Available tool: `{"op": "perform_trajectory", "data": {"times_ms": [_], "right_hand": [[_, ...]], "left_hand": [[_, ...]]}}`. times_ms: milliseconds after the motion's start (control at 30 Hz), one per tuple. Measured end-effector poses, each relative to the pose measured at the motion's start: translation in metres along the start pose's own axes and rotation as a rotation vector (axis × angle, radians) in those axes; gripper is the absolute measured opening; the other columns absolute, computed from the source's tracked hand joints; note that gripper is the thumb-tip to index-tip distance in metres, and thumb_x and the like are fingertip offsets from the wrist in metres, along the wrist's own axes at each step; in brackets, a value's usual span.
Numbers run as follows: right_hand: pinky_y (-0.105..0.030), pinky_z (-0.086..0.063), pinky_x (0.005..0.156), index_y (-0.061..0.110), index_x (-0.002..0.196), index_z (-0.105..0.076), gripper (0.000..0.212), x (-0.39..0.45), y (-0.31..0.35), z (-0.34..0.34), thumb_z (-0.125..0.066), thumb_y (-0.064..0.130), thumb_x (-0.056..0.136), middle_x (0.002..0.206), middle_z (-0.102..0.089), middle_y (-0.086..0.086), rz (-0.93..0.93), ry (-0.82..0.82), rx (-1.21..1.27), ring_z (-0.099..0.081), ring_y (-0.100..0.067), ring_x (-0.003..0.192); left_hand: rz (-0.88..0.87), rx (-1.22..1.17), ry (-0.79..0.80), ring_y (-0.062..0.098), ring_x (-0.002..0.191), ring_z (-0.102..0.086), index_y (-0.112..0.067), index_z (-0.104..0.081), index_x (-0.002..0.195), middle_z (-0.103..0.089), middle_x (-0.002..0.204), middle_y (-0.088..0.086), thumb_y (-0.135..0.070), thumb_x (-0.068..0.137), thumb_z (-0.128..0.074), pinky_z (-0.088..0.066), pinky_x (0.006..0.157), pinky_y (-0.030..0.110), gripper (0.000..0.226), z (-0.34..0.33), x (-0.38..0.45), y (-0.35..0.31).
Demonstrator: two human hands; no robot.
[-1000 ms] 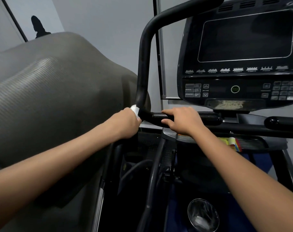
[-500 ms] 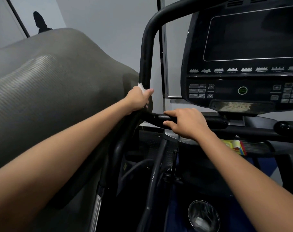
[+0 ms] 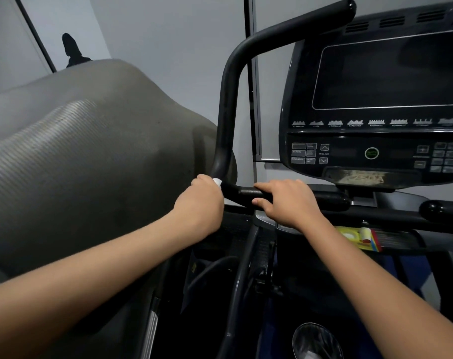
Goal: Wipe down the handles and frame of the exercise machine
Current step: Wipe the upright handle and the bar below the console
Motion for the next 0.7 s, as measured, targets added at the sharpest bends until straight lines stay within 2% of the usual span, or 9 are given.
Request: {"op": "perform_trajectory", "data": {"times_ms": [100, 200, 233, 300, 333, 400, 467, 567, 700], "right_hand": [[-0.037, -0.042, 0.091, 0.041, 0.139, -0.052, 0.048, 0.001, -0.001, -0.001, -0.045, 0.06, 0.095, 0.123, -0.066, 0.006, 0.0, -0.002, -0.006, -0.06, -0.024, 0.115], [-0.037, -0.042, 0.093, 0.041, 0.14, -0.051, 0.05, 0.002, -0.002, -0.002, -0.044, 0.062, 0.095, 0.125, -0.066, 0.007, -0.001, 0.012, -0.013, -0.059, -0.023, 0.117], [-0.037, -0.042, 0.093, 0.041, 0.14, -0.051, 0.05, 0.003, -0.002, -0.003, -0.044, 0.062, 0.095, 0.125, -0.065, 0.008, -0.001, 0.019, -0.01, -0.059, -0.023, 0.117], [-0.037, -0.043, 0.093, 0.042, 0.14, -0.051, 0.05, 0.004, -0.003, -0.002, -0.044, 0.063, 0.095, 0.126, -0.065, 0.008, -0.001, 0.026, -0.003, -0.059, -0.022, 0.118], [-0.037, -0.043, 0.093, 0.042, 0.14, -0.051, 0.05, 0.003, -0.003, -0.001, -0.044, 0.063, 0.095, 0.126, -0.066, 0.008, 0.0, 0.028, 0.0, -0.059, -0.022, 0.118], [-0.036, -0.043, 0.092, 0.042, 0.14, -0.052, 0.05, 0.002, -0.001, 0.0, -0.044, 0.063, 0.095, 0.125, -0.066, 0.008, -0.001, 0.021, -0.001, -0.06, -0.022, 0.117], [-0.036, -0.043, 0.091, 0.043, 0.139, -0.052, 0.049, 0.001, -0.002, 0.0, -0.044, 0.062, 0.095, 0.123, -0.067, 0.008, -0.01, 0.022, -0.002, -0.06, -0.023, 0.115], [-0.037, -0.044, 0.09, 0.043, 0.139, -0.052, 0.048, 0.0, -0.001, -0.001, -0.044, 0.062, 0.095, 0.122, -0.067, 0.008, -0.009, 0.025, -0.013, -0.061, -0.023, 0.114], [-0.037, -0.042, 0.09, 0.041, 0.138, -0.053, 0.048, 0.0, 0.0, -0.001, -0.044, 0.061, 0.095, 0.12, -0.067, 0.007, -0.003, 0.003, -0.014, -0.061, -0.023, 0.113]], "left_hand": [[-0.016, -0.217, 0.061, 0.032, 0.114, -0.059, -0.008, -0.053, 0.132, -0.051, 0.133, 0.012, -0.019, 0.103, -0.045, -0.05, 0.083, 0.039, 0.032, 0.02, 0.033, -0.014], [0.021, -0.467, 0.157, 0.038, 0.131, -0.051, -0.011, -0.048, 0.146, -0.037, 0.155, 0.021, -0.028, 0.108, -0.037, -0.043, 0.107, 0.042, 0.043, 0.027, 0.068, -0.016], [0.029, -0.608, 0.188, 0.037, 0.127, -0.055, -0.005, -0.051, 0.142, -0.046, 0.15, 0.021, -0.037, 0.108, -0.038, -0.043, 0.108, 0.042, 0.049, 0.023, 0.074, -0.012], [0.024, -0.878, 0.21, 0.028, 0.102, -0.069, 0.002, -0.063, 0.126, -0.071, 0.119, 0.015, -0.054, 0.102, -0.044, -0.05, 0.102, 0.044, 0.064, 0.016, 0.079, -0.006], [0.036, -0.987, 0.226, 0.024, 0.092, -0.072, 0.003, -0.065, 0.119, -0.076, 0.104, 0.011, -0.058, 0.1, -0.046, -0.054, 0.098, 0.043, 0.066, 0.01, 0.078, -0.004], [0.038, -1.087, 0.219, 0.023, 0.087, -0.073, 0.0, -0.067, 0.112, -0.076, 0.095, 0.006, -0.057, 0.099, -0.049, -0.057, 0.094, 0.041, 0.062, 0.001, 0.076, -0.001], [0.036, -0.988, 0.21, 0.026, 0.096, -0.071, -0.003, -0.068, 0.111, -0.075, 0.106, 0.009, -0.058, 0.098, -0.049, -0.055, 0.096, 0.04, 0.06, -0.003, 0.074, 0.004], [0.086, -0.643, 0.154, 0.033, 0.111, -0.063, 0.002, -0.052, 0.133, -0.063, 0.127, 0.016, -0.049, 0.099, -0.049, -0.047, 0.089, 0.033, 0.061, 0.002, 0.054, 0.011], [0.018, -0.055, -0.088, 0.027, 0.1, -0.064, -0.005, -0.044, 0.128, -0.057, 0.123, 0.009, -0.028, 0.101, -0.05, -0.039, 0.07, 0.03, 0.035, 0.014, -0.001, 0.0]]}}
Point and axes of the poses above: each hand's wrist, its own x-axis towards the middle knuckle, its own z-axis out of the back of the hand, y = z × x, the point moved 10 cm from there along x, towards the middle knuckle
